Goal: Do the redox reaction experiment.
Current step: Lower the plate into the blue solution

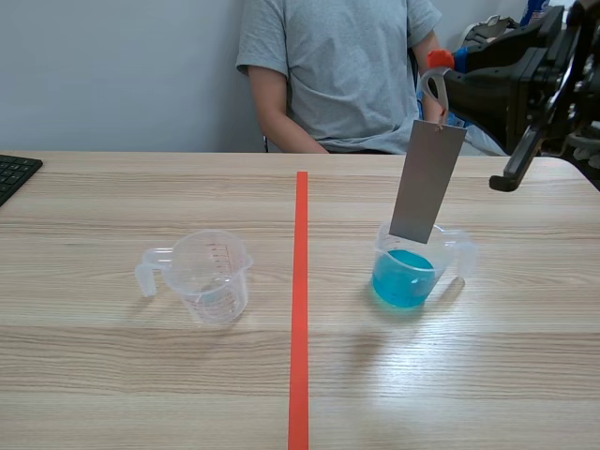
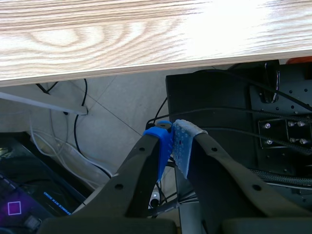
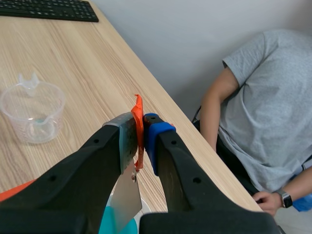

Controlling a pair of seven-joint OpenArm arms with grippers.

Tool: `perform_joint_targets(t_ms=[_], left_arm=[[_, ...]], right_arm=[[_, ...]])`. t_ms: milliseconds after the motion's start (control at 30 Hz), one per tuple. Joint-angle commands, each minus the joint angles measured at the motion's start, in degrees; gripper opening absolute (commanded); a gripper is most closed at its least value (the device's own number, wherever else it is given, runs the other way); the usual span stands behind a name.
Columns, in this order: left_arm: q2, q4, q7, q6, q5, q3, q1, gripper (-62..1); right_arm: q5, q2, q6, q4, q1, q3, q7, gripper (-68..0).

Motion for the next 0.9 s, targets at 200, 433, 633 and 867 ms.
perform_joint_targets(t_ms=[200, 433, 633, 867], left_arm=[[-0.04, 0.72, -0.76, -0.26, -0.35, 0.11, 0.13, -57.3], [-0.04, 0.72, -0.76, -0.28, -0.35, 0.11, 0.13, -57.3], [-0.04, 0.72, -0.79, -0.28, -0.35, 0.11, 0.13, -57.3], [-0.04, 0.72, -0.76, -0.28, -0.35, 0.11, 0.13, -57.3]], right_arm=[[-3.43, -2.01, 0.74, -4.81, 0.68, 0.76, 4.74, -66.2], [-7.43, -4.35, 1.16, -8.98, 0.70, 0.74, 8.24, -66.2], [-11.54, -6.93, 2.38, -14.16, 1.29, 0.74, 12.59, -66.2], [-14.49, -9.88, 5.70, -20.52, 4.57, 0.70, 13.73, -66.2]])
